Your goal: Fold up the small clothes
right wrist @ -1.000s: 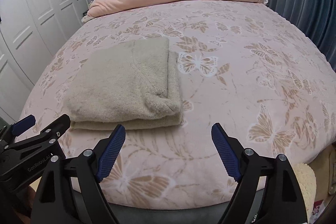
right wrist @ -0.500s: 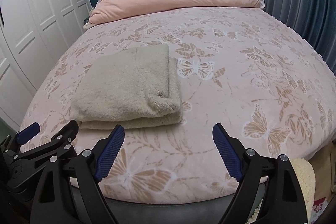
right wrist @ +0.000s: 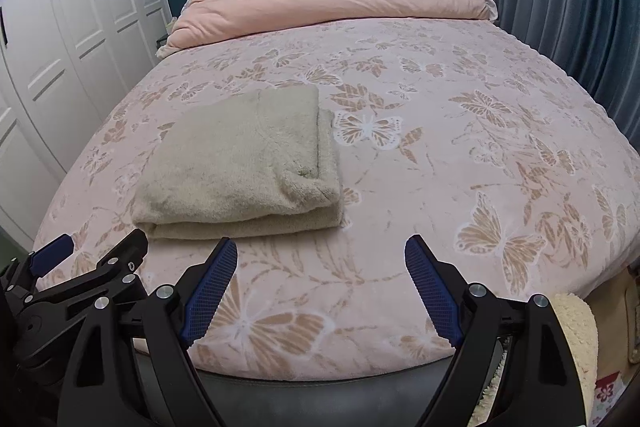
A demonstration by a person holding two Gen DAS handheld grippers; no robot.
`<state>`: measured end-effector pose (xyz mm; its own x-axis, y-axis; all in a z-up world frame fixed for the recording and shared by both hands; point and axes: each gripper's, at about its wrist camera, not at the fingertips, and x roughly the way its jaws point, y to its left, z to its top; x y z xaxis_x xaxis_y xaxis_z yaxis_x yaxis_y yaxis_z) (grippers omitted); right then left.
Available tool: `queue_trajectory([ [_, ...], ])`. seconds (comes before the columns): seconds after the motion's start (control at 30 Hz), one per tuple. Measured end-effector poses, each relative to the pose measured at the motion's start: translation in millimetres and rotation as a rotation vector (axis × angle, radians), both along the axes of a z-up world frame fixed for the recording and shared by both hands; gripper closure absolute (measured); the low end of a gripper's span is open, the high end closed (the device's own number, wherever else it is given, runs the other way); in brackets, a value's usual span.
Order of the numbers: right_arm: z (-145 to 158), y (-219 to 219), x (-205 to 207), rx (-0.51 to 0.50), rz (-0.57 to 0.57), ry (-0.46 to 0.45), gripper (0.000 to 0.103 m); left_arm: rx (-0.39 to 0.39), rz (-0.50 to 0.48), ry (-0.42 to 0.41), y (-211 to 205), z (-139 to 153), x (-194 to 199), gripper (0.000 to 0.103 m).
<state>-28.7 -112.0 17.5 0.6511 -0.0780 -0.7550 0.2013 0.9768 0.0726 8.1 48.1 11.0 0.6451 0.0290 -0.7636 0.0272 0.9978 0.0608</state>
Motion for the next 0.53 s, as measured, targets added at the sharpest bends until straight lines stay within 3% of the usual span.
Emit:
queue_trajectory([
  [0.53,-4.0,5.8,-1.5,-0.023,-0.019,0.016,0.019,0.011,0.013,0.016,1.9,-7.0,-2.2,0.015],
])
